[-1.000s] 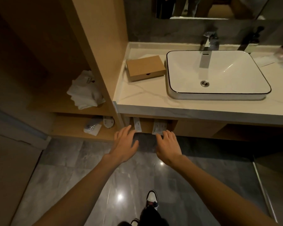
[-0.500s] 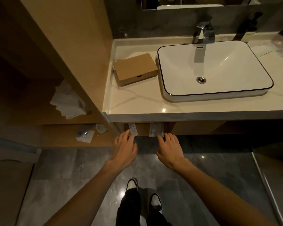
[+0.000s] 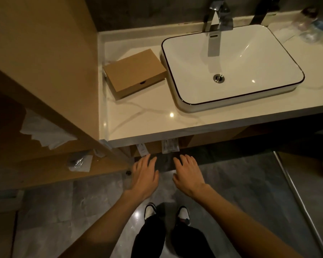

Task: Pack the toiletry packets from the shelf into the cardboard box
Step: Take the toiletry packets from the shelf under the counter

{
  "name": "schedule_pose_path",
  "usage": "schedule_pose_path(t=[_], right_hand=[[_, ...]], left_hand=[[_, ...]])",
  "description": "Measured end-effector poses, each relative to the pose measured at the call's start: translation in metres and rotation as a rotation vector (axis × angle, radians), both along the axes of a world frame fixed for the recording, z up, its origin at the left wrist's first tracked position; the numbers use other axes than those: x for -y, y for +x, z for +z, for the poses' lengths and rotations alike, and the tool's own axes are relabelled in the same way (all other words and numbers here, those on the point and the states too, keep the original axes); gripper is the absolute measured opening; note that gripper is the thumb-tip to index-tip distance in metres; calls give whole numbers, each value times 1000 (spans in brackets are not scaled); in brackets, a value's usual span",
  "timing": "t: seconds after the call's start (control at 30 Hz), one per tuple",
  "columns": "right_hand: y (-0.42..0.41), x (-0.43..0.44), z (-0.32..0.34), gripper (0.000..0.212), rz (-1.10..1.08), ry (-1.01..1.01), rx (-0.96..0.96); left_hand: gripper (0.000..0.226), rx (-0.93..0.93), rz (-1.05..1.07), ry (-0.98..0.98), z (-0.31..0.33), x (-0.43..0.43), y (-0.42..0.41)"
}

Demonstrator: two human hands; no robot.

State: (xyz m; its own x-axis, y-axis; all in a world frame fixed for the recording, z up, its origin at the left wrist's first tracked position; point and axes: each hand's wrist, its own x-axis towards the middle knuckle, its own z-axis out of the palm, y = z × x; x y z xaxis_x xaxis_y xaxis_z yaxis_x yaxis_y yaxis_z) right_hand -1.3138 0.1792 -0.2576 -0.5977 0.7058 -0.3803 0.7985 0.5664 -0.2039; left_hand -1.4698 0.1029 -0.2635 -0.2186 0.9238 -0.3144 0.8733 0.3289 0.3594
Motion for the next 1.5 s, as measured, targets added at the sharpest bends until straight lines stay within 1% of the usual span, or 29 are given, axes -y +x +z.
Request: schedule_pose_path(t=[0.17,0.3,0.47,0.53,0.6,0.63,0.67,0.73,0.77,0.83,0.9,1.0,1.07,1.17,1.23,1.33,1.37,1.43,1.47,1.5], right_hand=[[-4,-9,-49,63,28,-44,22],[-14,-33,-107,60,45,-14,-27],[-25,-77,-193,58,66,59,-47],[-31,-96,-232,55,67,38,-35],[-35,-111,-276,53,50,35,-49],[-37,-116,-294,55,48,32,-61],[-38,-121,-309,59,49,20,-71],[-45,-129,-350,64,67,6,-57],[-50,-135,-369,65,71,3,-39],[-60,-147,-406,66,73,6,-23],[-66,-154,-438,67,84,26,-44],[-65,-154,-468,67,126,56,-50],[-64,-150,-478,67,158,55,-29],[-68,-146,-487,65,173,67,-39],[-77,-148,-489,64,183,125,-58],[-90,-147,-491,63,228,144,-27],[-95,-144,-491,63,245,147,-12],[-104,-138,-492,64,247,160,-6],[-109,-135,-492,65,239,156,-12],[-114,-131,-492,65,242,150,-17]], left_hand=[[58,-22,-45,-51,-49,-9,-3],[52,-48,-45,-43,-104,-36,-6],[52,-77,-7,-40,-189,-77,-18],[44,-87,33,-78,-227,-91,-24],[37,-56,65,-91,-270,-101,-30],[38,-35,74,-84,-289,-104,-33],[42,-28,72,-51,-308,-108,-36],[61,-61,36,35,-358,-117,-44],[67,-83,32,32,-380,-123,-48],[69,-122,68,16,-415,-132,-56],[65,-161,109,53,-442,-136,-59],[59,-224,149,97,-463,-136,-60],[58,-215,203,91,-470,-133,-63],[51,-208,225,72,-477,-127,-79],[46,-199,216,49,-481,-126,-92],[58,-184,157,7,-489,-130,-102],[54,-172,152,6,-492,-131,-102],[38,-153,123,36,-492,-132,-99],[41,-144,97,67,-489,-132,-94],[48,-122,84,77,-487,-133,-90]])
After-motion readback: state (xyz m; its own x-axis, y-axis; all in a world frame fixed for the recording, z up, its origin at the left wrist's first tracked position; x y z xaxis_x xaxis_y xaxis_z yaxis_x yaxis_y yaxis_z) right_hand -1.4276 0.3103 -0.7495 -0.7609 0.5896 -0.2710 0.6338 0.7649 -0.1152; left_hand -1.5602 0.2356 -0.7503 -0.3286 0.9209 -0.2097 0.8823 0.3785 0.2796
